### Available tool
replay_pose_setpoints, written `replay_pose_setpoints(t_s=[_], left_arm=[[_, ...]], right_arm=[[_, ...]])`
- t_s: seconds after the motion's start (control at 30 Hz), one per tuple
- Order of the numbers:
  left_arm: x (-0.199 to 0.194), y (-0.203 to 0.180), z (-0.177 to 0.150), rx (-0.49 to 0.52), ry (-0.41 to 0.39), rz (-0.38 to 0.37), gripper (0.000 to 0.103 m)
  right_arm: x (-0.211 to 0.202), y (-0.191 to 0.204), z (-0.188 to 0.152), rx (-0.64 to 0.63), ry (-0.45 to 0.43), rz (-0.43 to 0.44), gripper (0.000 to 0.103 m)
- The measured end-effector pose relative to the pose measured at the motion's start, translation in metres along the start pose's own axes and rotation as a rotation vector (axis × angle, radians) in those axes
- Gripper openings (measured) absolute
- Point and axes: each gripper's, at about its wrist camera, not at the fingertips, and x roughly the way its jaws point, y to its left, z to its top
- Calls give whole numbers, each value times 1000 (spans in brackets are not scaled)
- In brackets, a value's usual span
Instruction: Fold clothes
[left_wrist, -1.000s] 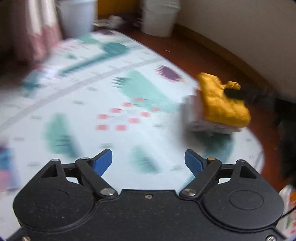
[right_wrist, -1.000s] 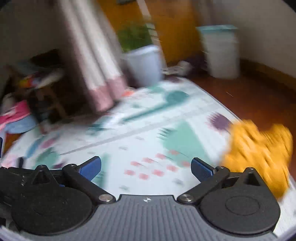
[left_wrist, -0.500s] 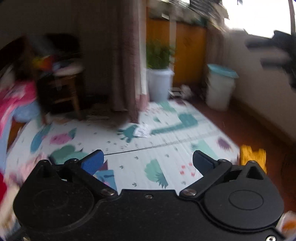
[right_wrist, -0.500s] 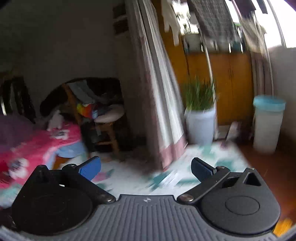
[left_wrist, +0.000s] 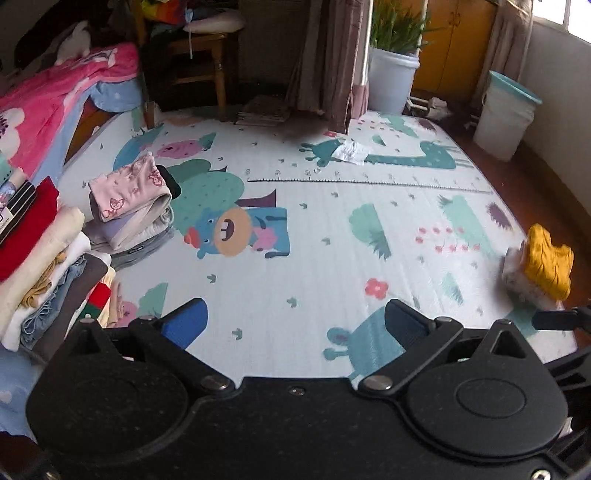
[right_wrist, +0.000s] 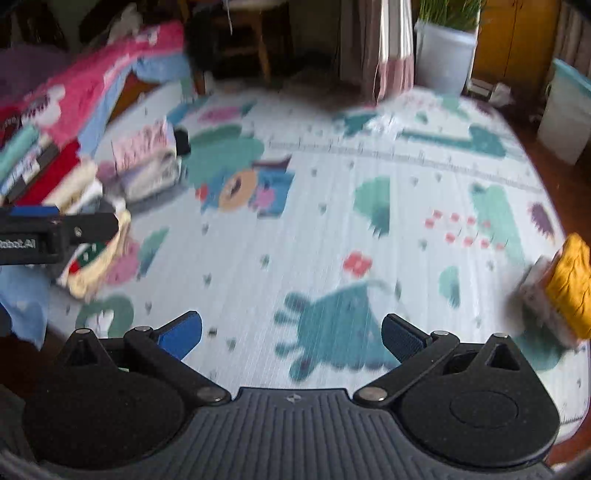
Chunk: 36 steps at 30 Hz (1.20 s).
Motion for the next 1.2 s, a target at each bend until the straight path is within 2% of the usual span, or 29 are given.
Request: replay_pose_setpoints(t_s=[0.17,0.33,0.57,0.83,1.2], left_arm=[[15,2,-8,8,35,82,103],[27,-3,-20,0,89,98,103],[25,-8,-25,-58,108,37,103],[15,-24,-23,-32,85,35,103],[22,-32,-24,-3,115,53,103]], right_arm=[[7,9,-7,21,-3,-8,103],[12,-4,-15,48,-9,-31,103],[18,-13,-26,45,-1,-53,103],[21,-22,-34,70,14,-55,103],[19,-31,-35,96,21,-49,103]])
